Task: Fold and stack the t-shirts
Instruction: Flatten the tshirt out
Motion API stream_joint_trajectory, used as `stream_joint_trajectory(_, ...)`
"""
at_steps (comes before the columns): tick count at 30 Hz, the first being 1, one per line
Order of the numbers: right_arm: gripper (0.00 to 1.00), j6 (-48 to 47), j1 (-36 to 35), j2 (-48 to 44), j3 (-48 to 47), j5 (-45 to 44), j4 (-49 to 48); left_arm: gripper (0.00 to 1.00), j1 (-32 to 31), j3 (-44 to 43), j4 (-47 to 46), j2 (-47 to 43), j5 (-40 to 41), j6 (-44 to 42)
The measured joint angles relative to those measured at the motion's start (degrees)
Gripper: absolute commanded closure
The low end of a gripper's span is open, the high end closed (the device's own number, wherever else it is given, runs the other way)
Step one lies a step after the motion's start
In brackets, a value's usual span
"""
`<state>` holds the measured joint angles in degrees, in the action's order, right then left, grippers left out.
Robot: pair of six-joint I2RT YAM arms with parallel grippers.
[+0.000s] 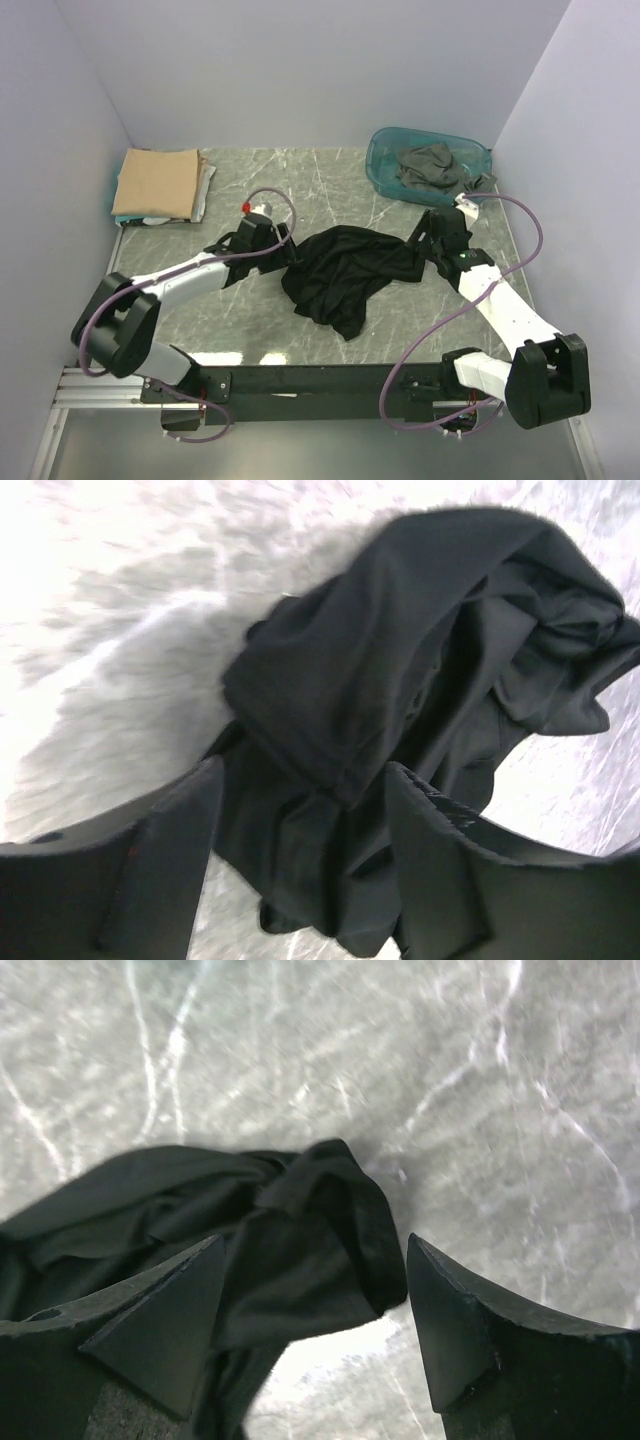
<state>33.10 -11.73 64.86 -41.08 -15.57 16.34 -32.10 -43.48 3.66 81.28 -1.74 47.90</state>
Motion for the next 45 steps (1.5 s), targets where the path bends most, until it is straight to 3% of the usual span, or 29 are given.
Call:
stream_joint_trajectory(8,0.21,-0.8,0.0,-0.2,0.4,-0.1,1.0,0.38,-2.5,-4.9,0.4,7.8,0.3,-1.9)
stream_joint_trajectory(12,0.21,-1.2,0.1,-0.2,0.4,-0.1,1.1,0.68,-2.5,-6.2,0.7,10.1,0.7,-2.9)
stream_joint_trajectory(13,0.21,-1.2,0.2,-0.2,0.4,-0.1,1.1,0.90,-2.6,-6.6,0.8,10.6,0.7,-3.1)
stream_joint_trajectory(14,0.21,-1.3,0.3,-0.2,0.4,-0.1,1.2,0.99,-2.7,-7.1,1.2,11.1,1.0,-3.6)
stream_joint_trajectory(22,0.22,-2.2,0.5,-0.2,0.9,-0.1,1.5,0.99,-3.0,-10.0,4.6,11.2,4.8,-4.0)
stream_joint_trajectory(30,0.26,-2.5,0.5,2.8,0.9,1.3,1.1,0.99,-3.0,-10.6,11.1,0.9,11.6,-4.1)
stream_joint_trajectory(38,0.37,-1.5,0.5,13.3,-2.2,6.3,-2.4,0.99,-3.0,-10.1,13.2,-4.1,14.2,-3.7)
stream_joint_trajectory(41,0.62,-1.2,0.5,18.0,-3.9,6.7,-4.1,0.99,-3.0,-10.0,14.0,-4.7,15.2,-3.7)
stream_joint_trajectory(42,0.83,-1.1,0.5,19.5,-4.5,7.0,-4.4,0.99,-3.0,-9.9,14.2,-4.9,15.5,-3.7)
stream_joint_trajectory(45,1.00,-0.5,0.1,22.4,-5.9,7.0,-4.8,0.99,-3.0,-9.7,15.2,-5.6,16.9,-3.7)
